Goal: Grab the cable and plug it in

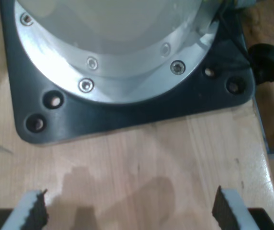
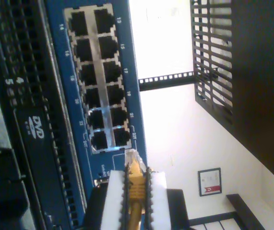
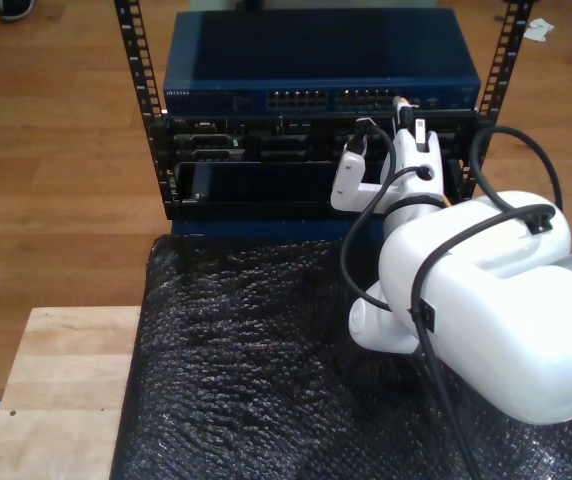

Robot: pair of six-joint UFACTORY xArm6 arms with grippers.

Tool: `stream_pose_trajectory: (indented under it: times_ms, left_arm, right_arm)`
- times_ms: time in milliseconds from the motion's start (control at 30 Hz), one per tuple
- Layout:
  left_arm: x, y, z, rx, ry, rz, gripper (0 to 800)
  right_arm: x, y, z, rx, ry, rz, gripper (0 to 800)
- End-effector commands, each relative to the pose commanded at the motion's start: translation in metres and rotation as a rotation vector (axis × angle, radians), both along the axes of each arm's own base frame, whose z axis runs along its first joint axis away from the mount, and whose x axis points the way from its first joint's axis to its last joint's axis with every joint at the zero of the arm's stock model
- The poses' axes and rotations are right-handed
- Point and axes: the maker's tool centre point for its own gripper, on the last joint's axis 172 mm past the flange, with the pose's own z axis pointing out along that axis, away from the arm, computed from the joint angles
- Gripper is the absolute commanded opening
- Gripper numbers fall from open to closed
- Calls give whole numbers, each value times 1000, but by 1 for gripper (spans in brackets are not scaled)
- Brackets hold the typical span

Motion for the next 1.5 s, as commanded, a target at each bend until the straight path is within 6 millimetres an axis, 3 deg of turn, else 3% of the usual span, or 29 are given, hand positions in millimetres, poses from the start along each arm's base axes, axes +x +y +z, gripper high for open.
stream_pose_trajectory:
  times_ms: [1500]
  left_arm:
    - [0,0,0,-2,0,0,800]
  right_arm:
    - [10,4,-1,-18,-8,8,0]
